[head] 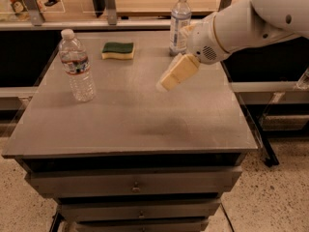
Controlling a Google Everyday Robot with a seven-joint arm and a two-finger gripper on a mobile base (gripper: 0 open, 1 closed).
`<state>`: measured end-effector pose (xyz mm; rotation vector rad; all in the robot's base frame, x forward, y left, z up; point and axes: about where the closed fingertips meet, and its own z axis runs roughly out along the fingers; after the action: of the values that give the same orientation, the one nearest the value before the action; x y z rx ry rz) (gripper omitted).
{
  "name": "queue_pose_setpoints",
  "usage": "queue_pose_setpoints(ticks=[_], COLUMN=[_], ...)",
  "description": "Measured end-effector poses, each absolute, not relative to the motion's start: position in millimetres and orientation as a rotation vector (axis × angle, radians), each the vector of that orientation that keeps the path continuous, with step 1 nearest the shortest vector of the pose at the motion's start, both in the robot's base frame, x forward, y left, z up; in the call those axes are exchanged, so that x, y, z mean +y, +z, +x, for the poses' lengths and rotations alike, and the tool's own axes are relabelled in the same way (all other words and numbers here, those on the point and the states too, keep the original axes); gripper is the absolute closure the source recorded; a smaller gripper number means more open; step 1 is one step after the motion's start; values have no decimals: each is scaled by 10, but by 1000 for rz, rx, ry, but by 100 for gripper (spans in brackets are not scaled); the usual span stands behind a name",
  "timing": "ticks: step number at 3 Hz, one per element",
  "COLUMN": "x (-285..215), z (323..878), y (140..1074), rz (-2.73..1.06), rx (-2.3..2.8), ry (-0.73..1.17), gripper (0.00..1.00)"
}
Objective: Pick sponge
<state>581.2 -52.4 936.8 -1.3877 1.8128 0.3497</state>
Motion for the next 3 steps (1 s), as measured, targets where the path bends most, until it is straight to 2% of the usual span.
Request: queue_pose_setpoints(ticks=[3], x=[68], z=[6476], y=[8807], rz=[-1421], rx=[1756], ry=[459], gripper=[0])
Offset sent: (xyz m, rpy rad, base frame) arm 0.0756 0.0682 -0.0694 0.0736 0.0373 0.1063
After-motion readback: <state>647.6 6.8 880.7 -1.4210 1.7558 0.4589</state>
